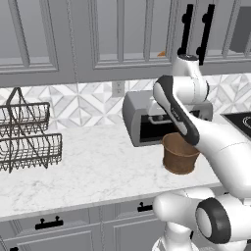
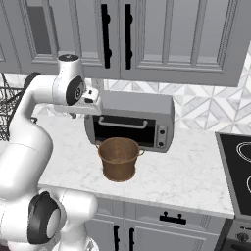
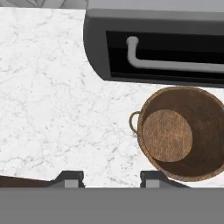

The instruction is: Open the cabinet, pick up the bread from the cabinet and place it in the basket. Then move the basket to the dining counter.

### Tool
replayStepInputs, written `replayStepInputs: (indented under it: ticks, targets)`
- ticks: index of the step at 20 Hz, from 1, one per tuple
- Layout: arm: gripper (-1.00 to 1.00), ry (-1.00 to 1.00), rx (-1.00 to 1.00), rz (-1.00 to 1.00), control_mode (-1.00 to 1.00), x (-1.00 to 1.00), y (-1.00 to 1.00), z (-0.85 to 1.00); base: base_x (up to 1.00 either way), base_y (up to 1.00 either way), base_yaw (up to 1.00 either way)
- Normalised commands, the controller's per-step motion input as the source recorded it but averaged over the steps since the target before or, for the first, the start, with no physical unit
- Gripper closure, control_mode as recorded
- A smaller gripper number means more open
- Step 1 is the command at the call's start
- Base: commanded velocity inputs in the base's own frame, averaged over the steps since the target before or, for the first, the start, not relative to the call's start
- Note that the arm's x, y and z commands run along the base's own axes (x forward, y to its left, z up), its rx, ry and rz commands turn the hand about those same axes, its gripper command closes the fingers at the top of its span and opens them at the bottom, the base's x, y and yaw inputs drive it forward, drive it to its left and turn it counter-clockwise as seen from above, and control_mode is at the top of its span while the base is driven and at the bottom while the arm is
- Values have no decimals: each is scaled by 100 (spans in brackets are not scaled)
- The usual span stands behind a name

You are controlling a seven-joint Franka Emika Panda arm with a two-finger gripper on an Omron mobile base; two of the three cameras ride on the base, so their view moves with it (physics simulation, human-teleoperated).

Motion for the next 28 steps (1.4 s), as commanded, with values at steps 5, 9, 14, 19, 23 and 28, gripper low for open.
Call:
replayStepInputs:
  ticks: [5,9,14,19,23,28]
  targets:
    - [-100,-13,-9,-3,-100,-26,-34,3,0,0,0]
    - [-100,-34,-21,-14,-100,-26,-23,55,0,0,0]
    - [-100,-43,1,-5,-100,-5,-21,100,0,0,0]
    - [-100,-54,8,0,-100,-6,0,100,0,0,0]
    - [-100,-20,15,-2,-100,5,-4,100,0,0,0]
    - [-100,-1,22,-2,-100,40,-36,57,0,0,0]
